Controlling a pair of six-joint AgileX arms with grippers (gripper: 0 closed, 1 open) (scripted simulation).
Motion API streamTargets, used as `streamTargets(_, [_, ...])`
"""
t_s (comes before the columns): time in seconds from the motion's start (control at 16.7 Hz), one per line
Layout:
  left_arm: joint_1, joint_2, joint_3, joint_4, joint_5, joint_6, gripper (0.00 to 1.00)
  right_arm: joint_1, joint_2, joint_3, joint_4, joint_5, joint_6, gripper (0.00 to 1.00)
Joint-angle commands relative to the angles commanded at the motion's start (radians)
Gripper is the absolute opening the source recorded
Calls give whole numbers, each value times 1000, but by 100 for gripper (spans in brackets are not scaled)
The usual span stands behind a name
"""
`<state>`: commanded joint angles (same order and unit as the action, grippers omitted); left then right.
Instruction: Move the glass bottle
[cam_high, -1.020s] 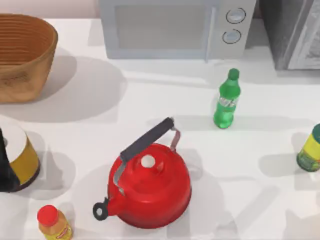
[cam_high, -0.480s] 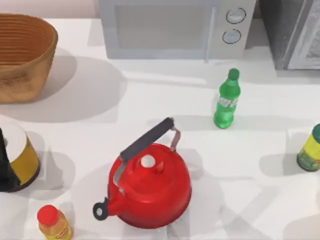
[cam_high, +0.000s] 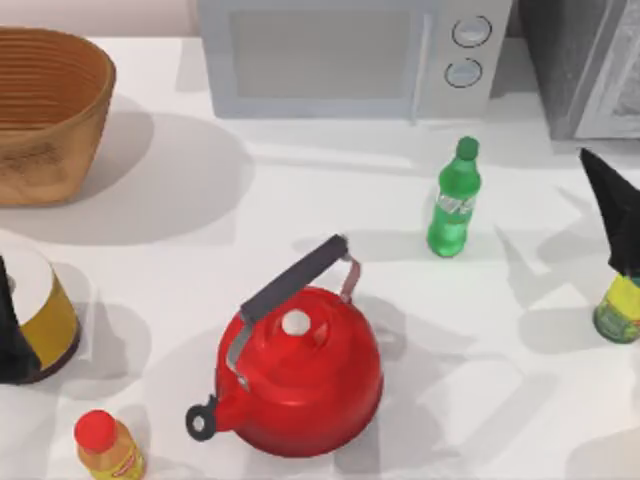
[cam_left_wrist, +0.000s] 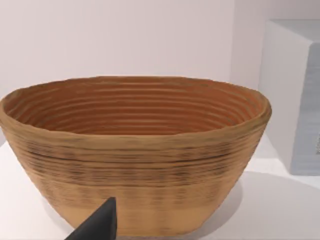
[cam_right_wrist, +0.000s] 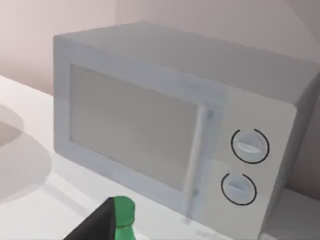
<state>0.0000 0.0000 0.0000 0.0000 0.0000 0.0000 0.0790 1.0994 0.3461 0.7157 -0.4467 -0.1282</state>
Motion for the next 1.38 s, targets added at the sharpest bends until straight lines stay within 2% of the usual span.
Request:
streamTargets(0.24, [0, 0, 0, 0, 0, 0, 100, 36, 381, 41, 166, -92, -36, 100])
streamTargets(0.48, [0, 0, 0, 0, 0, 0, 100, 54, 600, 65, 256, -138, -62, 100])
streamTargets(1.02, [0, 0, 0, 0, 0, 0, 100, 60, 650, 75, 259, -140, -63, 100])
streamTargets(1.38, [0, 0, 0, 0, 0, 0, 100, 162, 771, 234, 246, -51, -19, 100])
